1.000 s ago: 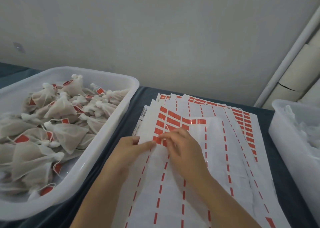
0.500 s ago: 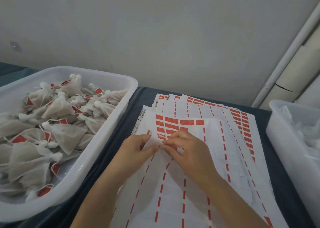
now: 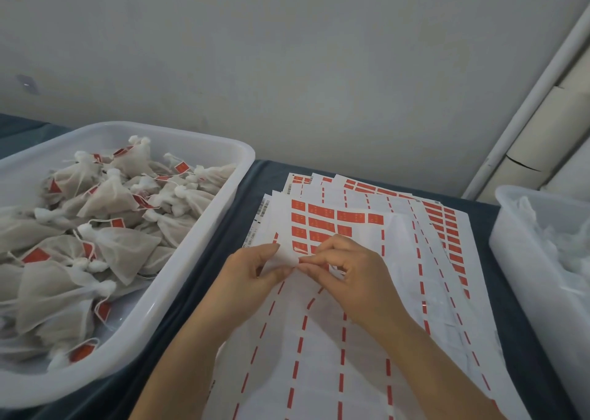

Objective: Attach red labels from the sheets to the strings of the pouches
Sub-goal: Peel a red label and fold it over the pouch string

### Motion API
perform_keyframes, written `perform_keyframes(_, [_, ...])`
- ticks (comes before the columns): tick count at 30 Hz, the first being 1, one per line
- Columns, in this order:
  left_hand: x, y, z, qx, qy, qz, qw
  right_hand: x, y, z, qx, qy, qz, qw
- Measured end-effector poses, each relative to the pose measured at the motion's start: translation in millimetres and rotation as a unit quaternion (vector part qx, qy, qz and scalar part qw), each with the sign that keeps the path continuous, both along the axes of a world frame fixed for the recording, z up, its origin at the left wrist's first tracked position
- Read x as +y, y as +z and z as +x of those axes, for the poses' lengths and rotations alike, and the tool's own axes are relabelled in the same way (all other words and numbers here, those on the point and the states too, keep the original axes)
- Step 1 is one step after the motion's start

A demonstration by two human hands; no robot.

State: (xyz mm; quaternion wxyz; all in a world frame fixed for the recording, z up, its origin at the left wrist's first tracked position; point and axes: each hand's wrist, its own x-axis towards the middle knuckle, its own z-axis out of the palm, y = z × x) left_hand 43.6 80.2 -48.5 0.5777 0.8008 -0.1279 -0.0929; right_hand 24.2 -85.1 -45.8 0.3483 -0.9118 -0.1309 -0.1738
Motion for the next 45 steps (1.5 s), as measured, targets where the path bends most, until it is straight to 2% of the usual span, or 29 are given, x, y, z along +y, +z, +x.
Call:
perform_keyframes(6, [-1,3,0,0.031,0.006,-0.013,0.999,-3,-3,0,-0.001,-0.032,0.015,0.999])
perform_keyframes(11, [-2,6,-1,0.088,0.044,-0.047,0.994,-6,1,-2,0.013,-0.105,0.152,0.983])
perform_keyframes(14, [-5,8,-3,0.077,0.026,-0.049,0.995,-1,3,-7,0.049,-0.084,0.100,0.990])
perform_keyframes(17, [-7,8,-3,0.061,0.017,-0.037,0.997,2,-3,-4,0.044,-0.082,0.057,0.994])
perform_keyframes(25, [-8,7,-4,0.085,0.038,-0.022,0.995,1,1,-6,0.042,-0.092,0.102,0.990])
perform_keyframes(28, [-1,5,0,0.109,0.085,-0.035,0.990,-3,12,-8,0.075,-0.164,0.256,0.950])
perform_keyframes(30, [-3,1,3,0.071,0.154,0.039,0.985,-9,18,-11,0.128,-0.187,0.391,0.892])
perform_keyframes(32, [-13,1,-4,-0.059,0.237,0.133,0.961,-11,20,-18,0.171,-0.165,0.504,0.830])
perform_keyframes(33, [-20,4,-12,-0.155,0.248,0.135,0.947,-10,22,-23,0.187,-0.138,0.549,0.803])
perform_keyframes(34, [-28,5,-18,-0.229,0.211,0.110,0.944,-7,23,-28,0.203,-0.105,0.589,0.775])
perform_keyframes(35, [-35,3,-24,-0.251,0.133,0.047,0.958,-4,24,-33,0.216,-0.073,0.623,0.748])
perform_keyframes(37, [-48,9,-38,-0.103,-0.047,-0.097,0.989,1,24,-40,0.234,-0.027,0.664,0.709])
perform_keyframes(38, [-52,9,-42,-0.026,-0.105,-0.129,0.986,3,23,-43,0.236,-0.019,0.672,0.701])
perform_keyframes(39, [-56,8,-44,0.017,-0.135,-0.130,0.982,6,24,-45,0.232,-0.023,0.677,0.698])
perform_keyframes(42, [-60,1,-42,-0.001,-0.091,-0.118,0.989,10,26,-48,0.218,-0.041,0.680,0.699])
perform_keyframes(45, [-58,-2,-36,-0.016,-0.010,-0.104,0.994,6,24,-47,0.182,-0.076,0.645,0.739])
